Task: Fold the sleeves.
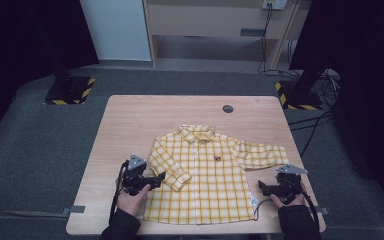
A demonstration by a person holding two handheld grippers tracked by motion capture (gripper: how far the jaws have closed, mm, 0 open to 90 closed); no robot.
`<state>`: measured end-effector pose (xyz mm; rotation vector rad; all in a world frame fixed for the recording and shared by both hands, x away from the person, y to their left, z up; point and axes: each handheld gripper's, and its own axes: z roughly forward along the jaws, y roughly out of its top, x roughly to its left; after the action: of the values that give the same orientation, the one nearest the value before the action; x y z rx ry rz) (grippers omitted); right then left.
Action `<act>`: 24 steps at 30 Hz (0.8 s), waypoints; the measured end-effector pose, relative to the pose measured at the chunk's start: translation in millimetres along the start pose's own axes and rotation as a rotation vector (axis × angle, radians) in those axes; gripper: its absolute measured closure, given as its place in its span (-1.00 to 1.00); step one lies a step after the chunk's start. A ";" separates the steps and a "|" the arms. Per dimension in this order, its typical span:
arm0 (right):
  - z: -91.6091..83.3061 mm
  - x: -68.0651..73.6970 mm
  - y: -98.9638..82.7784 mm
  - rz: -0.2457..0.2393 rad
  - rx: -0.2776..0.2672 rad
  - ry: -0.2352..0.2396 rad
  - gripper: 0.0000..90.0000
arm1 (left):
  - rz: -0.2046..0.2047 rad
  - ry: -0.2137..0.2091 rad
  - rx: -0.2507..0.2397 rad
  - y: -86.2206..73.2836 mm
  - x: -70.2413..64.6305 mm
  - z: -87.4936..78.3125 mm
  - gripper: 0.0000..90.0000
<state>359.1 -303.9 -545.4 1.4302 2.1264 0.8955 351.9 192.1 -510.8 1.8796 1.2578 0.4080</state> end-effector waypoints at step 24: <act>-0.1 0.1 -0.1 0.001 0.000 0.000 -0.99 | -0.006 0.110 0.054 -28.8 27.2 -11.9 -0.80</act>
<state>359.0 -303.9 -545.4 1.4314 2.1259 0.8963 338.7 226.1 -530.3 1.9202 1.3585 0.4842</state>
